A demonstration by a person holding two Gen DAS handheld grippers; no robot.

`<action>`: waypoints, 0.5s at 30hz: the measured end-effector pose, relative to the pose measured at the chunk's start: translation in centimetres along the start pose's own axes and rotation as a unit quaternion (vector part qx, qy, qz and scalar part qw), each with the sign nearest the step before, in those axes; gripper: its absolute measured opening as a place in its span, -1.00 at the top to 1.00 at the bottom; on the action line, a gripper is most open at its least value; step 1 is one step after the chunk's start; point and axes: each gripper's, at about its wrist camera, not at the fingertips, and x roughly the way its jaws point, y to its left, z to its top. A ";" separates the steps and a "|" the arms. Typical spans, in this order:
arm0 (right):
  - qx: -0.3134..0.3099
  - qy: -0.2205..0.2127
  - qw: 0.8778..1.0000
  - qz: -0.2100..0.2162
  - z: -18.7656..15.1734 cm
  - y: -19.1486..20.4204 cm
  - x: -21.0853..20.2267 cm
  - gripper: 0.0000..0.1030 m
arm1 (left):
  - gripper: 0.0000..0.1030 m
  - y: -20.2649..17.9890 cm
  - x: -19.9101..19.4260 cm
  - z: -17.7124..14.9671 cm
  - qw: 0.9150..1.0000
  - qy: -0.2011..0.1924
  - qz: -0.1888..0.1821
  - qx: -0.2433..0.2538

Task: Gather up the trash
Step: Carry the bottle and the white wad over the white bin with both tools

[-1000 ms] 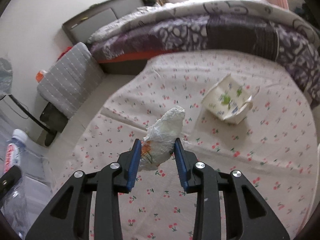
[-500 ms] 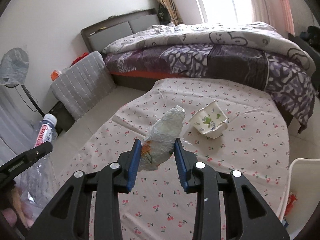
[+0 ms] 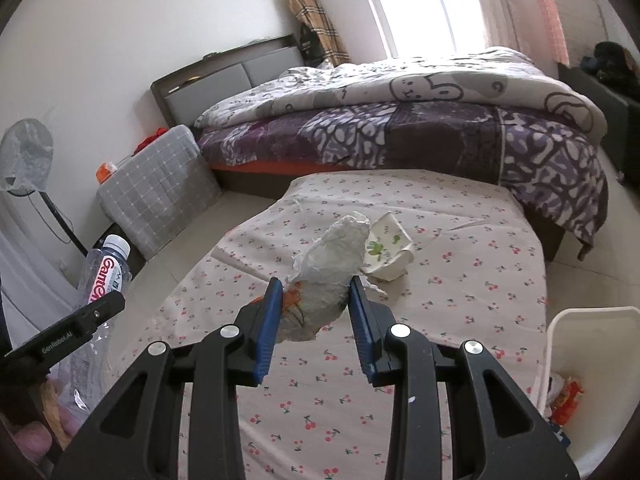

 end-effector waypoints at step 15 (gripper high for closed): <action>0.016 -0.022 0.999 -0.032 0.9 -3.9 -3.4 0.34 | -0.16 -4.8 0.1 -1.1 0.999 0.002 -0.027 0.038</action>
